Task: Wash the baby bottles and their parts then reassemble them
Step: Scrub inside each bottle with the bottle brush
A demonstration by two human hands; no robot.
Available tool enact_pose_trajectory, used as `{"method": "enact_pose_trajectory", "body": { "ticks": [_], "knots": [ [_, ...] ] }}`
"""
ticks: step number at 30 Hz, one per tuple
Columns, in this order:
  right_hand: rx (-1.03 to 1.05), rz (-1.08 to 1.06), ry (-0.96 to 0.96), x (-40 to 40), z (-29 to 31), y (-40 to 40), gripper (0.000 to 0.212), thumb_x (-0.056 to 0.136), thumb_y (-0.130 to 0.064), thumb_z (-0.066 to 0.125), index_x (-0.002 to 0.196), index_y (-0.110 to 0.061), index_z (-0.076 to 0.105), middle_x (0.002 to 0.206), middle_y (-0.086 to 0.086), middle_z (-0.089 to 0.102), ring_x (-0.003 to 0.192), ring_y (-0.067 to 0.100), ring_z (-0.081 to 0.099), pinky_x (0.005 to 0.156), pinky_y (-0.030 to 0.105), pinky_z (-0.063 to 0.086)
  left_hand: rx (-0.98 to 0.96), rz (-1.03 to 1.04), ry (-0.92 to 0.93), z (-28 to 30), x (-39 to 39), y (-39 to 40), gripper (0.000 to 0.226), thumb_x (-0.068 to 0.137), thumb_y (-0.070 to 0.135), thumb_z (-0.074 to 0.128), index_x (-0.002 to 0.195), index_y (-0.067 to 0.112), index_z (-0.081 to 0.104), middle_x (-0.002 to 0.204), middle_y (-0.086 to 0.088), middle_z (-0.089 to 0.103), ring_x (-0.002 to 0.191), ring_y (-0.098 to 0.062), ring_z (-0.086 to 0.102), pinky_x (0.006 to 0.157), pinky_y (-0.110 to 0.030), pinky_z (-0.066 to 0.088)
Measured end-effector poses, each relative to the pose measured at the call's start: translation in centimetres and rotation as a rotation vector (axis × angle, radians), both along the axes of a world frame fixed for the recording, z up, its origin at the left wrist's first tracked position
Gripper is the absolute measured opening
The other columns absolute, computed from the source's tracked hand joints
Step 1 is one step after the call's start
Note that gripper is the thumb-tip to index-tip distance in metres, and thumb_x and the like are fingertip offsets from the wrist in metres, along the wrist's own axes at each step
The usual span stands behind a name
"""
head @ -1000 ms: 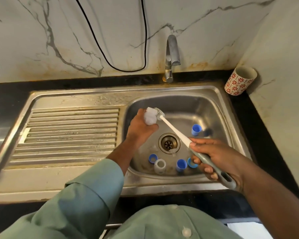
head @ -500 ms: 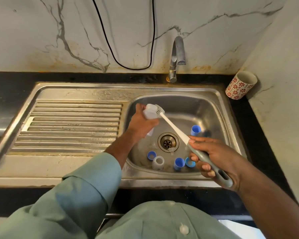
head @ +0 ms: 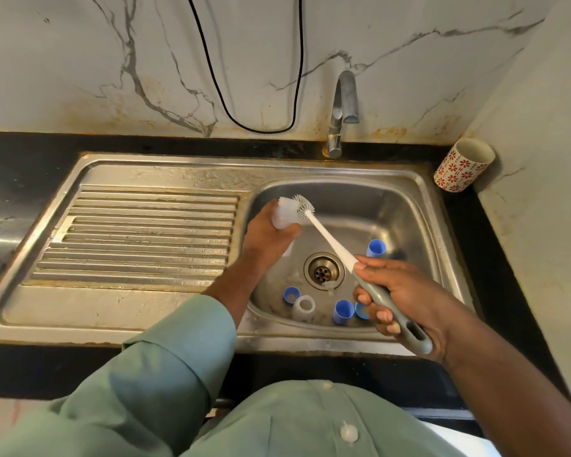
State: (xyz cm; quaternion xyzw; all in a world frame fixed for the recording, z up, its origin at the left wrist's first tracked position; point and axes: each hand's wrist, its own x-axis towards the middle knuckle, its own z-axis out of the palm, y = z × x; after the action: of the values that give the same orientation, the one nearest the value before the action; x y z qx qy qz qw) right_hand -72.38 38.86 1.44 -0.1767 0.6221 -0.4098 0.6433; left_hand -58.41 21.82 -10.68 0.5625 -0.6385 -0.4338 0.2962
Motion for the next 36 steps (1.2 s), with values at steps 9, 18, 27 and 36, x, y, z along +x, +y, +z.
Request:
{"method": "enact_pose_trajectory", "body": {
  "ticks": [9,18,27,36],
  "knots": [
    [0.021,0.040,-0.007,0.1,0.4,0.6,0.015,0.100,-0.023,0.050,0.105,-0.014,0.062,0.063,0.008,0.051,0.036,0.009,0.038,0.030,0.017,0.034,-0.033,0.006,-0.003,-0.2,0.2,0.3,0.055,0.077,0.023,0.078,0.124,0.022,0.051,0.108,0.004,0.063,0.093,-0.012,0.063,0.067,-0.017,0.048],
    [0.018,0.048,-0.039,0.2,0.8,0.4,0.015,0.100,-0.022,0.049,0.098,-0.013,0.061,0.059,0.008,0.050,0.033,0.008,0.037,0.030,0.016,0.033,-0.075,0.092,0.055,-0.2,1.1,-0.3,0.064,0.067,0.035,0.085,0.121,0.024,0.053,0.112,0.005,0.061,0.100,-0.014,0.062,0.079,-0.035,0.059],
    [0.044,0.026,-0.089,-0.3,0.8,-0.3,0.021,0.102,-0.025,0.047,0.087,-0.013,0.055,0.050,0.004,0.048,0.032,0.007,0.038,0.029,0.015,0.033,-0.127,0.061,0.053,0.7,0.1,-0.4,0.052,0.081,0.022,0.079,0.130,0.020,0.059,0.100,0.014,0.052,0.094,-0.008,0.055,0.066,-0.004,0.041],
    [0.059,-0.064,-0.126,-0.4,0.2,-1.9,0.013,0.101,-0.024,0.047,0.108,-0.015,0.054,0.062,0.006,0.049,0.035,0.006,0.037,0.028,0.015,0.033,-0.056,-0.083,0.088,0.8,-0.8,-0.9,0.050,0.082,0.024,0.078,0.127,0.021,0.057,0.110,0.008,0.058,0.100,-0.010,0.059,0.073,-0.013,0.046]
  ]
}}
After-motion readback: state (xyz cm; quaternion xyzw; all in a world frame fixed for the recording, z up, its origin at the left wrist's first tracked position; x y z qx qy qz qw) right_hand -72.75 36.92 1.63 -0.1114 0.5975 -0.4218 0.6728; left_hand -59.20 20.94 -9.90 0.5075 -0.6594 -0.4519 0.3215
